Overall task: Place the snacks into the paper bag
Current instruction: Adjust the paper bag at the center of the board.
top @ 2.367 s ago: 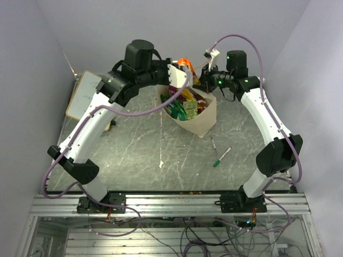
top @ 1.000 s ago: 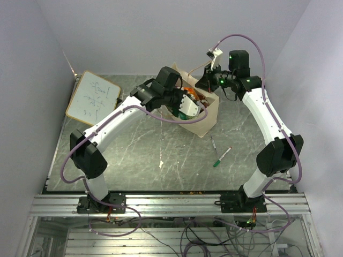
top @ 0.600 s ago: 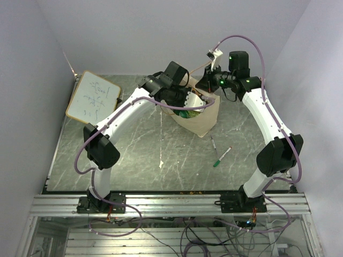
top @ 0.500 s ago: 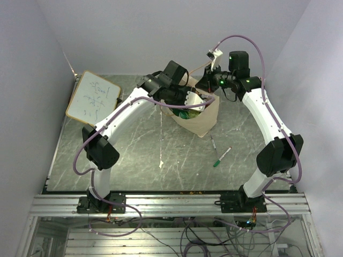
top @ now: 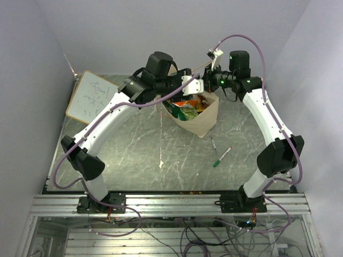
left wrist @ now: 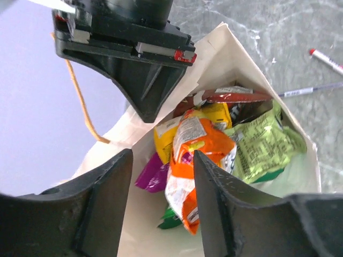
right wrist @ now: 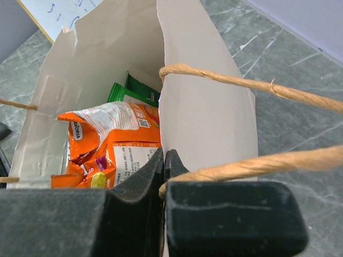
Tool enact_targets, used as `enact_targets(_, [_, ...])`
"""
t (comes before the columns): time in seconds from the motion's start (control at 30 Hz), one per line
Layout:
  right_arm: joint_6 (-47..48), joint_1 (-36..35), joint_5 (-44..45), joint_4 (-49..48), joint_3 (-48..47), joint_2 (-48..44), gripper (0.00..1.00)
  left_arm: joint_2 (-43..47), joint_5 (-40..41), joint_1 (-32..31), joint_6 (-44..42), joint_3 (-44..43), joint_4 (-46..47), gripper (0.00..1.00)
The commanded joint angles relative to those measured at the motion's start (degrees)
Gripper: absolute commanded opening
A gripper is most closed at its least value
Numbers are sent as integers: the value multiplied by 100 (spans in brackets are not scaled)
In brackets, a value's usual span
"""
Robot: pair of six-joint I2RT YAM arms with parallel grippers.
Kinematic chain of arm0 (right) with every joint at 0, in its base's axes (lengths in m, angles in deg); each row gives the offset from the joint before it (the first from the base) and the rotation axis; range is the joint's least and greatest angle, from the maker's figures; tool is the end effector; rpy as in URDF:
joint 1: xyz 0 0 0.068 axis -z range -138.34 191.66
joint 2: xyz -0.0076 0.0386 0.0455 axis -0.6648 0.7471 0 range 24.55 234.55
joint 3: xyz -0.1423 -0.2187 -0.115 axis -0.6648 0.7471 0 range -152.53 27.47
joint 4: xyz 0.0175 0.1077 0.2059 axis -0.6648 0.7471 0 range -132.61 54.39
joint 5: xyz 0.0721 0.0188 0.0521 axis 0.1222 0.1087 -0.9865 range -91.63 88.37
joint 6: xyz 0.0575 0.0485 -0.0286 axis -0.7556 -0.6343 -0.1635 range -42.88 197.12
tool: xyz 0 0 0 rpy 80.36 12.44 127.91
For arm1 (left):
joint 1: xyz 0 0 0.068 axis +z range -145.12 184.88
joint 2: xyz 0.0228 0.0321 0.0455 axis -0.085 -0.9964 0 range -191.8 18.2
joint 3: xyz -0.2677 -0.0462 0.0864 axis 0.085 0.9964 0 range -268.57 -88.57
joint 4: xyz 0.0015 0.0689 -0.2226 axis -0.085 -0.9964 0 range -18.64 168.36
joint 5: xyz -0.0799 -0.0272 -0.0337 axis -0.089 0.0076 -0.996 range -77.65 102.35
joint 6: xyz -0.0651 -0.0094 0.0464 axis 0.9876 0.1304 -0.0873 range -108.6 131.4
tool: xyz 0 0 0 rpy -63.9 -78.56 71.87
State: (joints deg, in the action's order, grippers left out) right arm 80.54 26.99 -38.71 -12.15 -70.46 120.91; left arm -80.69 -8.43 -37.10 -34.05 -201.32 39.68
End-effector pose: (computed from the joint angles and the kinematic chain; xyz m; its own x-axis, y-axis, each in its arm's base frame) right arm 0.3537 0.1360 0.3918 -0.4239 -0.1602 -0.8915 -0.7394 0.6296 0.2385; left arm 0.2680 -0.2743 0.4381 0.3973 0.5388 -0.7429 0.8290 0.1365 0.5424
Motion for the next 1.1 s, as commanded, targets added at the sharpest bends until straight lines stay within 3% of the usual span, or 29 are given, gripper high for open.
enact_targets(0.0, [-122,25,-113,-119,-111,-232,0,-156,-99,33,1218,435,759,56])
enact_targets(0.23, [-162,157,100,-175,-19,-248,0,-629,63,28,1358,387,390,42])
enact_targets(0.47, [-214,367,447,-200,-12,-150,0,-1167,788,-20,1571,117,369,38])
enact_targets(0.6, [-274,480,504,-148,-178,52,0,-1243,818,-17,1817,-326,493,48])
enact_targets(0.77, [-316,613,888,-74,-558,369,0,-962,751,-20,2108,-480,996,71])
enact_targets(0.87, [-365,732,981,-27,-808,591,0,-665,831,-21,2364,-306,1561,80])
enact_targets(1.07, [-360,906,1153,180,-1284,946,0,-217,1106,-14,2835,-357,2153,90])
